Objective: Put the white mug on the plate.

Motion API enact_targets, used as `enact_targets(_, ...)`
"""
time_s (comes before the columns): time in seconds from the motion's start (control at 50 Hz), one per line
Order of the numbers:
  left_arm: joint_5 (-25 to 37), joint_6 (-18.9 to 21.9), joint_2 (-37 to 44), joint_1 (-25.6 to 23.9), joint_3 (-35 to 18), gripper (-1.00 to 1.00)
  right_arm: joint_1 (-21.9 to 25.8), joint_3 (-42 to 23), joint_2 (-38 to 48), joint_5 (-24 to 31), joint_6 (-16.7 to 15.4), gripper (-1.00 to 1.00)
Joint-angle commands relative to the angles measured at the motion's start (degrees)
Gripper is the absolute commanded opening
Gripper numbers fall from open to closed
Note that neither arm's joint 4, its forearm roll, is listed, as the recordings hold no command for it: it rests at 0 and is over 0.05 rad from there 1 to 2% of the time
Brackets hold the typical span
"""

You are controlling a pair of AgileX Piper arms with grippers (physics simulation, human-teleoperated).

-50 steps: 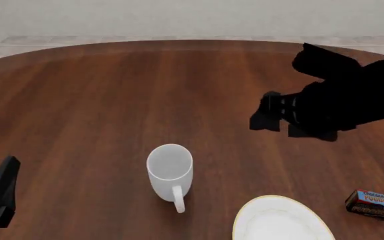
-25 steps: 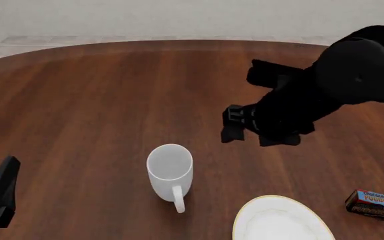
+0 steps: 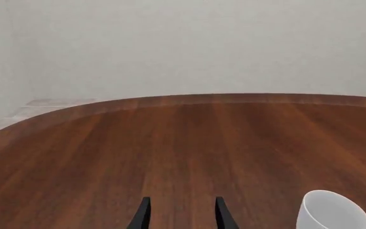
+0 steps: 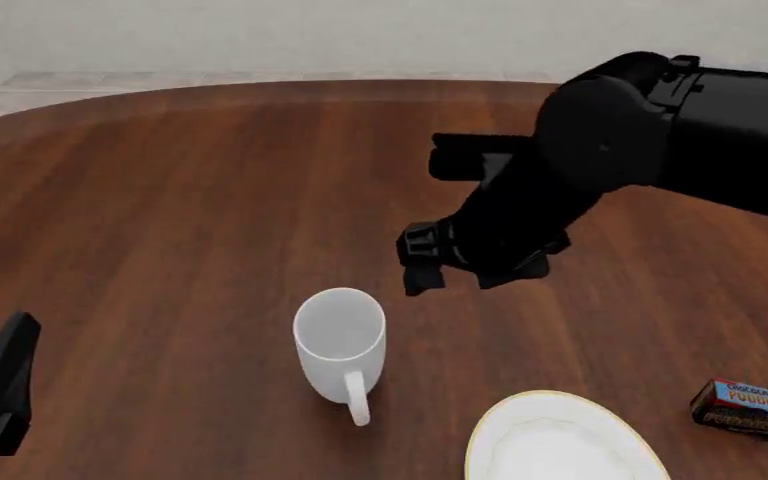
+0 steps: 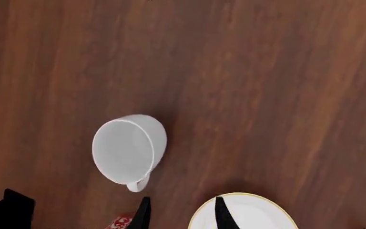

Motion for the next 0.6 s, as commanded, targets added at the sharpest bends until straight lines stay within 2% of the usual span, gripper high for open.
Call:
enact_targets(0.02,-0.4,0.0,0.0,0.0,0.3,1.0,0.4,-3.0,3.8,-0.1,-4.7,1.0)
enact_targets(0.12,-0.3,0.0,0.0,0.0,0.4,1.0,0.8,-3.7,4.7,-0.4,-6.0,1.0)
enact_targets(0.24,-0.4,0.0,0.0,0.0,0.4,1.0,4.0,-2.6,5.7,-1.7,-3.6,1.0)
enact_targets(0.3,-0.4,0.0,0.0,0.0,0.4,1.0,4.8,-2.0,6.1,-2.0,-3.8,1.0)
enact_targets(0.4,-0.4,0.0,0.0,0.0,0.4,1.0,7.9,-0.2,6.2,-2.6,-1.2,1.0)
enact_targets(0.6,-0.4,0.0,0.0,0.0,0.4,1.0,10.0,1.9,6.1,-3.3,0.7,1.0)
